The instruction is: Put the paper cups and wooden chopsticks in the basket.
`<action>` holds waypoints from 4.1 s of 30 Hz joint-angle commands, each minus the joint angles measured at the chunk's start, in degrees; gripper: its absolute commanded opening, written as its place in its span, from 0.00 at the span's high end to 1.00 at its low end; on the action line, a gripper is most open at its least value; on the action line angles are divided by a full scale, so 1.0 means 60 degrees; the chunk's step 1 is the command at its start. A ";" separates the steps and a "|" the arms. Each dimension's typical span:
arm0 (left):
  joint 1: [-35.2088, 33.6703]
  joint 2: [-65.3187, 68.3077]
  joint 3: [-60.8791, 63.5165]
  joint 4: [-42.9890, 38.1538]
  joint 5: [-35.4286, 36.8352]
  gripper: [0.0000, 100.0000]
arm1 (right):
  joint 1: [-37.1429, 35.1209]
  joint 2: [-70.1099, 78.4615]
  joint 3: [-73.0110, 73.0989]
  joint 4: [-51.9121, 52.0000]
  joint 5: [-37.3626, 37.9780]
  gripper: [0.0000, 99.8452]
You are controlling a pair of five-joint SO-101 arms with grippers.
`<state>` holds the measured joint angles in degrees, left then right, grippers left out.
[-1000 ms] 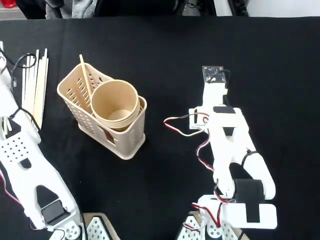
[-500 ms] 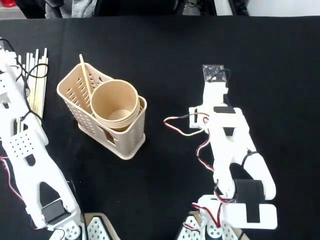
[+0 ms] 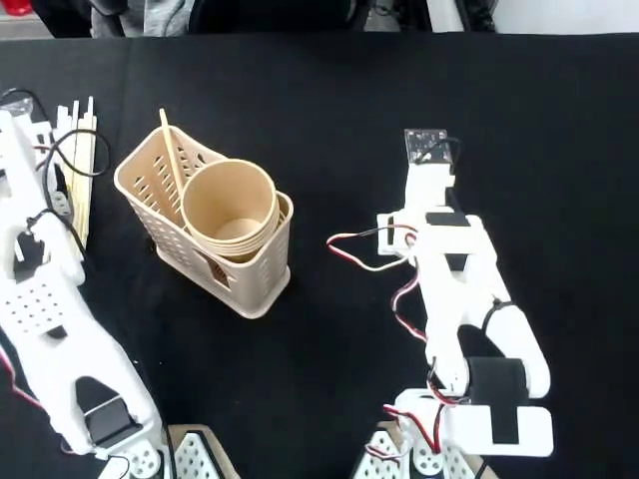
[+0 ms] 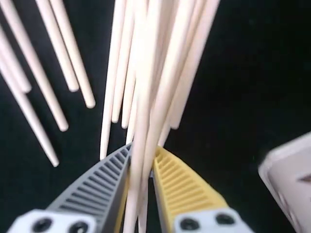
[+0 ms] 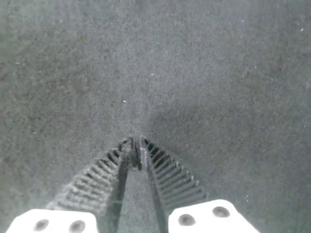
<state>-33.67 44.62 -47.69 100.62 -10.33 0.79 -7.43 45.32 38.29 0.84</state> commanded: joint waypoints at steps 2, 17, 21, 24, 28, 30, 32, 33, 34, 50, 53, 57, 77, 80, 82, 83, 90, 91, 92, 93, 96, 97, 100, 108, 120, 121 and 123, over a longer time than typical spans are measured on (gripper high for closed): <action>0.0095 -0.2579 0.1780 -0.0967 -0.0205 0.97 | -0.0161 -0.0212 -0.0022 -0.0161 -0.0029 0.99; 0.0432 -1.0007 1.2799 -0.9758 -0.0161 0.97 | -0.0161 -0.0212 -0.0007 -0.0147 -0.0029 0.99; 0.0403 -1.1121 1.3370 -1.0359 -0.0161 0.97 | -0.0161 -0.0212 -0.0007 -0.0147 -0.0029 0.99; 0.0418 -1.1912 1.4073 -1.1062 -0.0147 0.97 | -0.0161 -0.0212 -0.0007 -0.0147 -0.0029 0.99; 0.0476 -1.3363 1.6359 -1.3993 0.0308 0.97 | -0.0161 -0.0212 -0.0007 -0.0147 -0.0029 0.99; 0.0491 -1.4227 1.7897 -1.6000 0.0615 0.97 | -0.0161 -0.0212 -0.0007 -0.0147 -0.0029 0.99; 0.0505 -1.5092 1.9363 -1.7832 0.0747 0.97 | -0.0161 -0.0212 -0.0007 -0.0147 -0.0029 0.99; 0.0505 -1.5487 1.9963 -1.8608 0.0835 0.97 | -0.0161 -0.0212 -0.0007 -0.0147 -0.0029 0.99; 0.0505 -1.5868 2.0505 -1.9238 0.0967 0.97 | -0.0161 -0.0212 -0.0007 -0.0147 -0.0029 0.99; 0.0476 -1.9692 2.1853 -1.9473 0.1319 0.97 | -0.0161 -0.0212 -0.0007 -0.0132 -0.0029 0.99; 0.0462 -2.0352 2.1839 -1.9458 0.1319 0.97 | -0.0161 -0.0212 -0.0007 -0.0132 -0.0029 0.99; 0.0432 -2.1260 2.1985 -1.9458 0.1319 0.97 | -0.0161 -0.0212 -0.0007 -0.0132 -0.0029 0.99; 0.2249 -2.2535 1.8147 -1.4037 0.3766 0.97 | -0.0161 -0.0212 -0.0007 -0.0132 -0.0029 0.99; 0.3260 -2.2183 1.8059 -1.3685 0.3751 0.97 | -0.0147 -0.0212 -0.0007 -0.0132 -0.0029 0.99; 0.3641 -2.1875 1.8073 -1.3685 0.3751 0.97 | -0.0147 -0.0212 -0.0007 -0.0132 -0.0029 0.99; 0.3758 -2.1700 1.8073 -1.3685 0.3751 0.97 | -0.0147 -0.0212 -0.0007 -0.0132 -0.0029 0.99; 0.3993 -2.0015 1.8029 -1.3509 0.3736 0.97 | -0.0147 -0.0212 -0.0007 -0.0132 -0.0029 0.99; 0.4110 -1.9780 1.8029 -1.3421 0.3736 0.97 | -0.0147 -0.0212 -0.0007 -0.0132 -0.0029 0.99; 0.4198 -1.9619 1.8029 -1.3319 0.3736 0.97 | -0.0147 -0.0212 -0.0007 -0.0132 -0.0029 0.99; 0.4256 -1.9443 1.8029 -1.3231 0.3722 0.97 | -0.0147 -0.0212 -0.0007 -0.0132 -0.0029 0.99; 0.4491 -1.9297 1.8044 -1.3143 0.3370 0.97 | -0.0147 -0.0212 -0.0007 -0.0132 -0.0029 0.99; 0.4564 -1.9297 1.8088 -1.3143 0.3238 0.97 | -0.0147 -0.0212 -0.0007 -0.0132 -0.0029 0.99; 0.4579 -1.9297 1.8176 -1.3143 0.3194 0.97 | -0.0147 -0.0212 -0.0007 -0.0132 -0.0029 0.99; 0.4623 -1.9297 1.8645 -1.3114 0.3136 0.93 | -0.0132 -0.0212 -0.0007 -0.0132 -0.0029 0.99; 0.4535 -1.9282 1.6564 -1.0198 0.3121 0.85 | -0.0132 -0.0212 -0.0007 -0.0132 -0.0029 0.99; 0.4535 -1.9297 1.6330 -0.9934 0.3062 0.85 | -0.0132 -0.0212 -0.0007 -0.0132 -0.0029 0.99; 0.4520 -1.9282 1.5817 -0.9451 0.2667 0.85 | -0.0117 -0.0212 -0.0007 -0.0132 -0.0029 0.99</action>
<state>-6.51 -70.90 55.08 39.08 8.75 0.79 -7.43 45.41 38.29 0.84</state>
